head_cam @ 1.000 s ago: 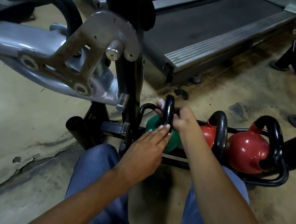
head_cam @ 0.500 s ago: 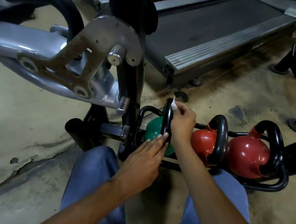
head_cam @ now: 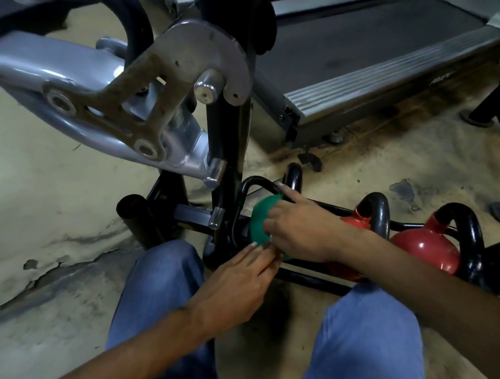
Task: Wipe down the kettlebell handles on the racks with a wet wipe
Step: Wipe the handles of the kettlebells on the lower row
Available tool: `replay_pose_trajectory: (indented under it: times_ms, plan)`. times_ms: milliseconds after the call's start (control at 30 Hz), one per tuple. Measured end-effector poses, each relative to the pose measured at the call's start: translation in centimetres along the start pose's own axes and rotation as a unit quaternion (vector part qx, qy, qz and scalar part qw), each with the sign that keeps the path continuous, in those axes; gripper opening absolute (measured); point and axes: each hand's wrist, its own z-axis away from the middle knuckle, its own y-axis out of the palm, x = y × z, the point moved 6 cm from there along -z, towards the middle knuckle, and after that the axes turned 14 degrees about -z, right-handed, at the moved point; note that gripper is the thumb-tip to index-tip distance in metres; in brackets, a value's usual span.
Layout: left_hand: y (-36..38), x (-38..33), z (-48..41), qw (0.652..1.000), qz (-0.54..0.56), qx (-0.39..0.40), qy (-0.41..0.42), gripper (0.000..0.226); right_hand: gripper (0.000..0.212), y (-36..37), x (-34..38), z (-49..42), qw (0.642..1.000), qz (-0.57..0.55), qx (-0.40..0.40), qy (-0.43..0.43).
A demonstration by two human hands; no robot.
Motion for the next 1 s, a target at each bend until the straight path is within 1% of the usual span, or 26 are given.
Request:
replay_pose_trajectory:
  times_ms: [33,133,167,267,300,400,433,500,533,567,600,633,700,733,767,833,900,933,1000]
  plan:
    - [0.1,0.0,0.1,1.0,0.004,0.0,-0.004,0.071,0.017,-0.2,-0.3,0.0,1.0,0.011,0.014,-0.005]
    - [0.0,-0.1,0.0,1.0,0.006,0.003,-0.009,0.071,0.021,-1.9,-2.0,-0.8,0.999,0.033,-0.023,0.038]
    - [0.0,-0.2,0.0,1.0,0.006,0.001,-0.01,0.069,0.022,-2.0,-1.7,-1.0,0.998,0.038,-0.018,0.04]
    - [0.0,-0.3,0.3,1.0,0.008,0.003,-0.005,0.062,0.025,-0.2,0.5,-1.0,0.997,0.056,0.055,-0.011]
    - [0.1,-0.3,0.5,1.0,0.006,0.006,-0.003,0.063,0.026,-0.1,0.5,-1.1,0.996,0.068,0.061,-0.017]
    - [0.3,-0.3,0.7,1.0,0.001,0.008,-0.003,0.065,0.03,-1.1,-0.7,-1.6,0.994,0.098,0.041,0.021]
    - [0.3,-0.3,0.8,1.0,0.001,0.007,-0.003,0.064,0.03,-0.9,-0.5,-1.8,0.993,0.105,0.042,0.016]
    - [0.4,-0.4,0.8,1.0,0.002,0.01,0.001,0.061,0.028,-0.1,0.9,-1.5,0.992,0.105,0.072,-0.018]
    - [0.4,-0.4,0.8,1.0,0.005,0.013,0.002,0.06,0.028,0.2,1.3,-1.1,0.992,0.091,0.086,-0.025]
    - [0.5,-0.3,0.9,1.0,0.009,0.016,0.001,0.061,0.031,0.0,1.0,-0.7,0.994,0.072,0.084,-0.019]
    - [0.6,-0.3,1.1,1.0,0.013,0.019,-0.002,0.063,0.035,-0.5,0.3,-0.3,0.996,0.056,0.064,-0.005]
    - [0.6,-0.2,1.3,1.0,0.018,0.018,-0.003,0.064,0.039,-1.2,-0.9,0.0,0.999,0.041,0.024,0.013]
    - [0.3,0.1,1.3,0.999,0.042,0.009,-0.005,0.066,0.036,-2.0,-2.9,0.8,0.994,-0.01,-0.082,0.071]
    - [0.1,0.4,1.2,0.998,0.056,0.003,-0.007,0.067,0.033,-1.8,-3.2,1.5,0.982,-0.055,-0.144,0.109]
    - [-0.3,0.7,0.9,0.998,0.063,-0.005,-0.014,0.069,0.035,-1.1,-3.0,2.3,0.959,-0.113,-0.213,0.15]
    - [-0.9,1.2,0.0,0.997,0.064,-0.013,-0.028,0.075,0.045,1.2,-1.3,3.9,0.89,-0.215,-0.341,0.212]
    - [-1.3,1.5,-0.8,0.998,0.061,-0.012,-0.024,0.078,0.045,2.9,0.7,4.5,0.823,-0.269,-0.433,0.253]
    - [-1.5,1.6,-1.1,0.998,0.063,-0.011,-0.021,0.078,0.04,3.2,1.0,4.5,0.781,-0.299,-0.472,0.278]
    - [-1.8,1.9,-1.5,0.997,0.071,-0.011,-0.019,0.078,0.029,2.9,0.0,4.1,0.674,-0.382,-0.531,0.342]
